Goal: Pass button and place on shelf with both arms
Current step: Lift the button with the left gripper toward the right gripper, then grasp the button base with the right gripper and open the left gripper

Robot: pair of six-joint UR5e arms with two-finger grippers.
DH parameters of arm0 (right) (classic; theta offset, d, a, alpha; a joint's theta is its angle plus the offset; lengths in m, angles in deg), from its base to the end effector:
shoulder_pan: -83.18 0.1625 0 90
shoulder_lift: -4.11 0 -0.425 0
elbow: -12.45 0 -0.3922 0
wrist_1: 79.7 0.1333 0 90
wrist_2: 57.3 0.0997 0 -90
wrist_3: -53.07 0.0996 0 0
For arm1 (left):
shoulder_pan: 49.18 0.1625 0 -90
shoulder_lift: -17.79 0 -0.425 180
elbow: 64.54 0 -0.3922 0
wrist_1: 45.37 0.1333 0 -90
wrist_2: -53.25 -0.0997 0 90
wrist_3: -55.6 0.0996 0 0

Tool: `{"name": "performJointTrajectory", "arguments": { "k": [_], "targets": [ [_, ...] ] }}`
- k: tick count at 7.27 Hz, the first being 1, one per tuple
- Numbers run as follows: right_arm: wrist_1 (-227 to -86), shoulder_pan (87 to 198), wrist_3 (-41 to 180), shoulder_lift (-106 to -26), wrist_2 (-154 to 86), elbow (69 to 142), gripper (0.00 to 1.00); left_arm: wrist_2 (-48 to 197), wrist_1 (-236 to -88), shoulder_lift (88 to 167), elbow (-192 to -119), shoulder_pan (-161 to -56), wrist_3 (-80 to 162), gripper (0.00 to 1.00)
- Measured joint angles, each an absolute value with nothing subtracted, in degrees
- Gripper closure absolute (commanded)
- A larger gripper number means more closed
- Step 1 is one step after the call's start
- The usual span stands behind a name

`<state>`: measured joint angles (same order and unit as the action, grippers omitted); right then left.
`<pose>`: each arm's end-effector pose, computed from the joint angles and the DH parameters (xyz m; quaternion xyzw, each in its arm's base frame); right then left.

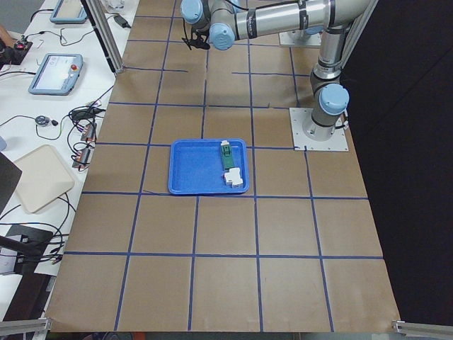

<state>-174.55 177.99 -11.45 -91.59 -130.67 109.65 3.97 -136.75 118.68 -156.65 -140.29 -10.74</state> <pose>0.1994 -0.4398 0.4857 -0.5660 0.8111 -0.0970 0.1110 -0.2087 -0.5363 0.3937 0.5380 -0.7600 -0.2892 0.2219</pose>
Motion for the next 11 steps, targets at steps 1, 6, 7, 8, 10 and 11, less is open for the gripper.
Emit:
{"name": "performJointTrajectory", "arguments": {
  "k": [1,6,7,8,10,11],
  "targets": [
    [-173.9,178.0,-17.9,-91.7,-128.9,109.8,0.00,4.0,-136.6,118.5,-156.6,-141.2,-11.4,1.00],
    [-173.1,178.0,-31.6,-90.5,-121.1,109.1,0.00,4.1,-132.3,118.5,-156.9,-145.0,-18.9,1.00],
    [-173.0,178.2,-31.3,-89.9,-120.3,109.1,0.00,4.2,-130.0,118.5,-157.2,-145.5,-21.1,1.00],
    [-173.1,178.3,-31.0,-89.5,-120.2,109.1,0.00,4.2,-129.0,118.5,-157.4,-145.7,-22.0,1.00],
    [-174.5,178.2,-29.8,-88.8,-120.0,108.6,0.00,4.7,-128.4,118.3,-157.4,-145.8,-22.7,1.00],
    [-176.6,178.3,-27.8,-88.4,-119.9,108.5,0.00,5.4,-128.4,118.2,-157.4,-145.8,-22.9,1.00]
  ]
}}
